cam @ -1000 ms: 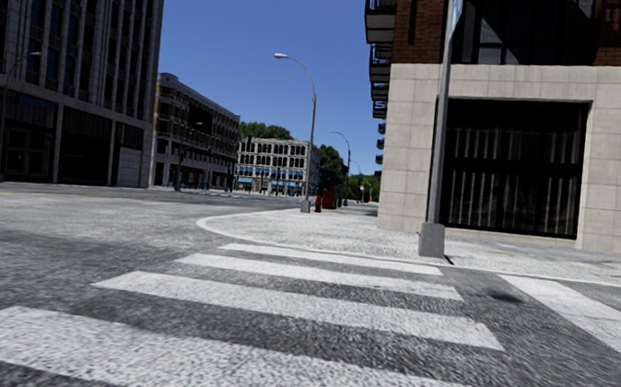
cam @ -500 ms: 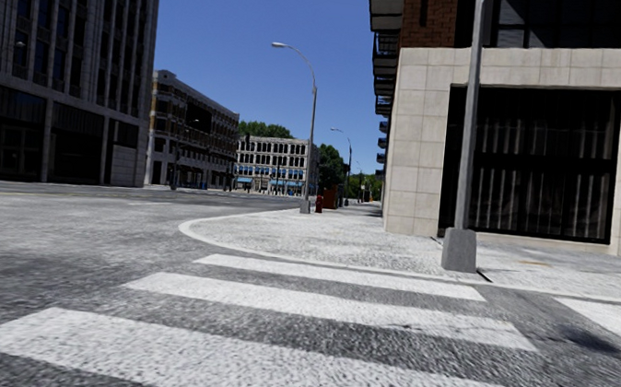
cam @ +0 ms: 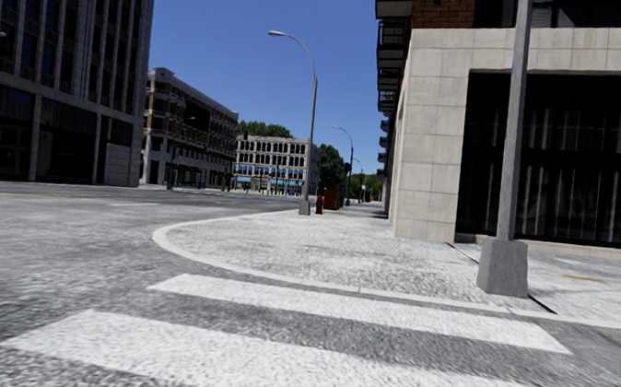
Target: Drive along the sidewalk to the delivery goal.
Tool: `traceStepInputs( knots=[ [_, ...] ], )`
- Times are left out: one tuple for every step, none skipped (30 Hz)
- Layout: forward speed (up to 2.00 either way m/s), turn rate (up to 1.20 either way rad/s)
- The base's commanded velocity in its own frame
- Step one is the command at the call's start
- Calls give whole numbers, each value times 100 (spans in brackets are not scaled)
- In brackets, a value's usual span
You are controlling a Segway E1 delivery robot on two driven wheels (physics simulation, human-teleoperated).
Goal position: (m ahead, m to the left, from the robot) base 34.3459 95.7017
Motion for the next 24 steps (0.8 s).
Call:
traceStepInputs(
  knots=[
    [200, -13],
    [200, -14],
    [200, -14],
    [200, -15],
    [200, -15],
    [200, -15],
    [200, -15],
    [200, -15],
    [200, -15],
    [200, -15],
    [200, -15],
    [200, -15],
    [200, -15],
    [200, -15],
    [200, -15],
    [200, -15],
    [200, -15],
    [200, -15],
    [200, -15],
    [200, -15],
    [200, -15],
    [200, -15],
    [200, -15],
    [200, -15]
  ],
)
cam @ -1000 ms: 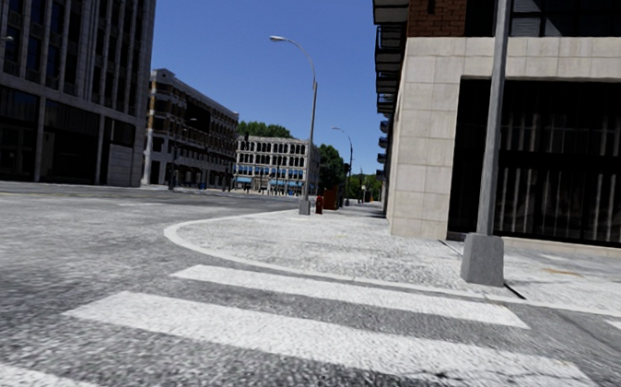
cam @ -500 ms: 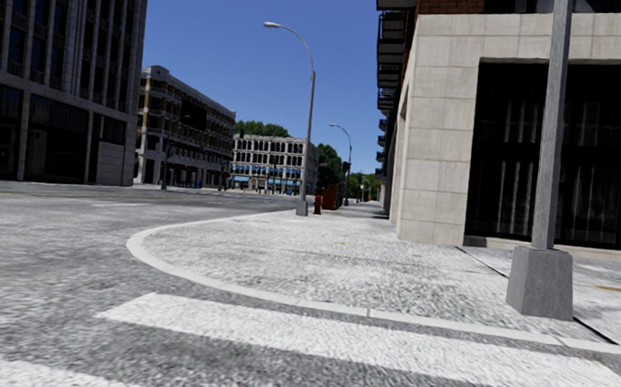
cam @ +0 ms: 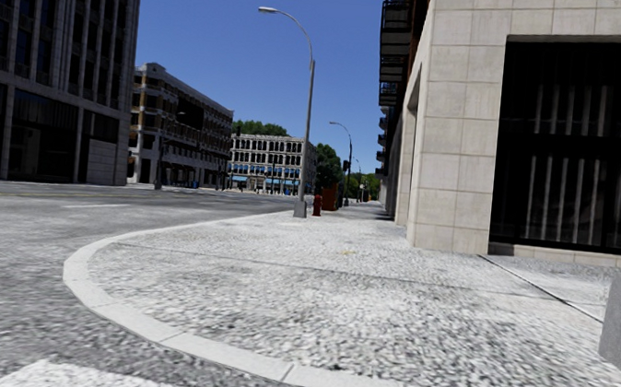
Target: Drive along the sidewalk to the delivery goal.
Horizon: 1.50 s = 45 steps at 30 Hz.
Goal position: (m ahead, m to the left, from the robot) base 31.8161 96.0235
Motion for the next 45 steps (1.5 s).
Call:
traceStepInputs(
  knots=[
    [200, -15],
    [200, -15],
    [200, -15],
    [200, -15],
    [200, -16],
    [200, -22],
    [200, -22],
    [191, -32],
    [173, -37],
    [165, -38],
    [162, -38],
    [162, -38],
    [160, -38],
    [158, -38],
    [157, -38],
    [157, -38],
    [157, -38],
    [155, -38],
    [150, -38],
    [143, -38],
    [140, -37],
    [140, -37],
    [140, -25],
    [139, -6],
    [139, 0],
    [139, 0],
    [139, 0],
    [139, 0],
    [139, 0],
    [139, 0],
    [139, 0],
    [139, 0],
    [139, 0],
    [139, 0],
    [139, 0],
    [139, 0],
    [139, 0],
    [139, 0],
    [139, 0],
    [139, 0],
    [139, 0],
    [139, 0],
    [139, 0],
    [139, 0],
    [139, 0]
  ],
)
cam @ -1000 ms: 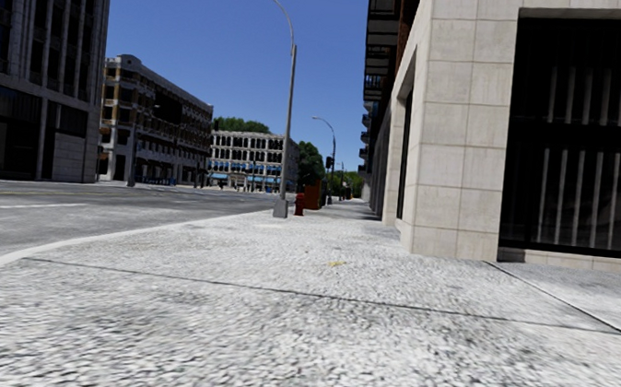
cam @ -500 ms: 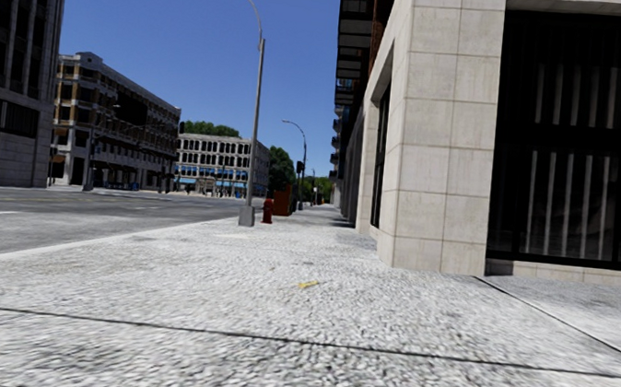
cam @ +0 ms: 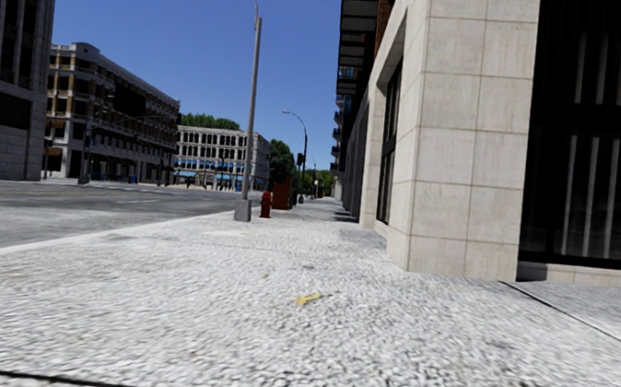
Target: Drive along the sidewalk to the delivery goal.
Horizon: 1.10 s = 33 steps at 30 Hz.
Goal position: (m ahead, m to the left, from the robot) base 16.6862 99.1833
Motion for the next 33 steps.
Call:
traceStepInputs(
  knots=[
    [139, 0],
    [139, 0],
    [139, 0],
    [139, 0],
    [153, 0],
    [200, 0],
    [200, 0],
    [200, 0],
    [200, 0],
    [200, 0],
    [200, 0],
    [200, 0],
    [200, 0],
    [200, 0],
    [200, 0],
    [200, 0],
    [200, 0],
    [200, 0],
    [200, 0],
    [200, 0],
    [200, 0],
    [200, 0],
    [200, 0],
    [200, 0],
    [200, 0],
    [200, 0],
    [200, 0],
    [200, 0],
    [200, 0],
    [200, 0],
    [200, 0],
    [200, 0],
    [200, 0]
  ],
)
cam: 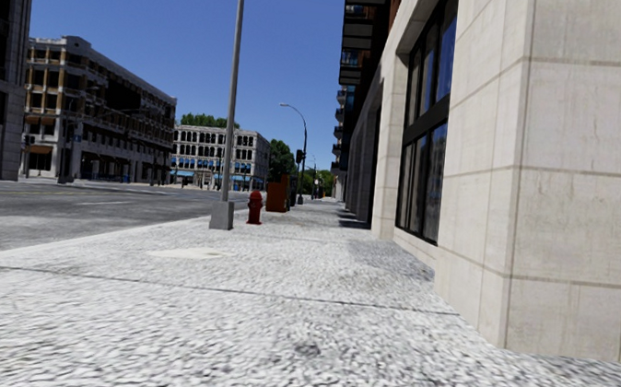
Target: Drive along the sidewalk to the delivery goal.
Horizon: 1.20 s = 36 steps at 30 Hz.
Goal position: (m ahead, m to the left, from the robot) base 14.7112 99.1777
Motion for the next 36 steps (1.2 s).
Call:
traceStepInputs(
  knots=[
    [200, 0],
    [200, 0],
    [200, -3],
    [200, -3],
    [200, -15],
    [200, -21],
    [200, -23],
    [200, -23],
    [200, -23],
    [200, -24],
    [200, -24],
    [200, -24],
    [200, -24],
    [200, -24],
    [200, -24],
    [200, -24],
    [200, -24],
    [200, -24],
    [200, -24],
    [200, -24],
    [200, -15],
    [200, 0],
    [200, 0],
    [200, 0],
    [200, 0],
    [200, 0],
    [200, 0],
    [200, 0],
    [200, 0],
    [200, 0],
    [200, 0],
    [200, 0],
    [200, 0],
    [200, 0],
    [200, 0],
    [200, 0]
  ],
)
